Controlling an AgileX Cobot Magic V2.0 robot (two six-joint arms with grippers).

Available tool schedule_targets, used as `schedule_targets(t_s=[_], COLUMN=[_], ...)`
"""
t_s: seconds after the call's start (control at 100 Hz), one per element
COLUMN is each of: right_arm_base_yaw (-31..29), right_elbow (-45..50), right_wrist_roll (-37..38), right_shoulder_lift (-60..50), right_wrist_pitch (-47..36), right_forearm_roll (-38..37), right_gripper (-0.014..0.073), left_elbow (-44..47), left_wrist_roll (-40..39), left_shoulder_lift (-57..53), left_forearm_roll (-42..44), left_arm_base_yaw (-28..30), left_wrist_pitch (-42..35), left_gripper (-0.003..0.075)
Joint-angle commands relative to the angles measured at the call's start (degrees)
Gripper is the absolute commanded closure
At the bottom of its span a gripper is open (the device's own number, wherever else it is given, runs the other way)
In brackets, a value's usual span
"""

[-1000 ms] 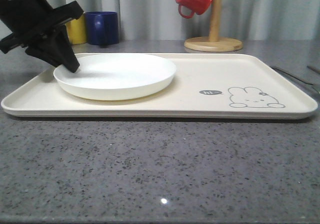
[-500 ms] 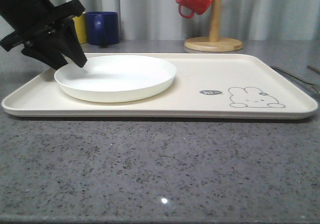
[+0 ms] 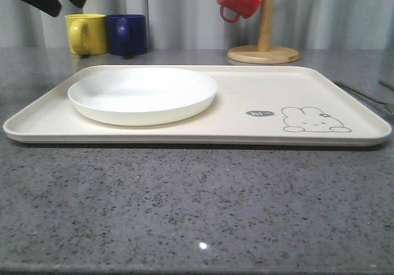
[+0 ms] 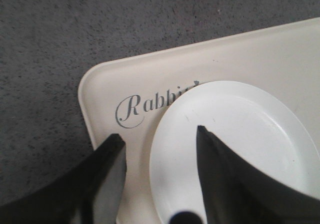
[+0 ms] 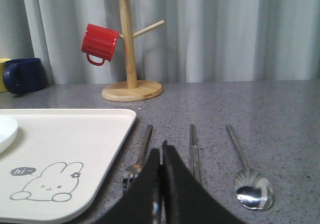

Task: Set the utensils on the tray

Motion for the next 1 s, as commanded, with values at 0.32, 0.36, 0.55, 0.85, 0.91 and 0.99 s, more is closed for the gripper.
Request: schedule_targets(t_s=[0.32, 0.36, 0.55, 0.85, 0.91, 0.99], right_arm_base_yaw=[-0.28, -0.28, -0.28, -0.28, -0.28, -0.28], right_elbow=[-1.04, -1.04, -1.04, -1.04, -1.04, -1.04], right_wrist_roll=[-0.31, -0.31, -0.31, -0.31, -0.31, -0.31], right_shoulder_lift=[-1.02, -1.02, -1.02, -1.02, -1.02, -1.02], right_wrist_pitch=[-4.87, -4.87, -4.87, -4.87, -4.87, -4.87], right_forearm_roll=[-0.23, -0.23, -0.23, -0.23, -0.23, -0.23], right_gripper=[0.0662, 0.0662, 0.0662, 0.0662, 0.0662, 0.0662], left_elbow=[21.38, 24.17, 36.03, 48.46, 49.53, 50.32], left_wrist_roll=[-0.19, -0.09, -0.09, -0.09, -0.09, -0.09], left_shoulder_lift=[-27.24, -29.57, -41.89, -57.87, -59.94, -61.53], left_forearm_roll=[2.73, 3.01, 3.01, 4.72, 4.72, 4.72], left_arm_base_yaw=[4.85, 4.85, 4.85, 4.85, 4.85, 4.85], left_wrist_pitch=[-20.65, -23.17, -31.70, -36.68, -36.68, -36.71], left_gripper=[0.0399, 0.0399, 0.0399, 0.0406, 0.0408, 0.0444])
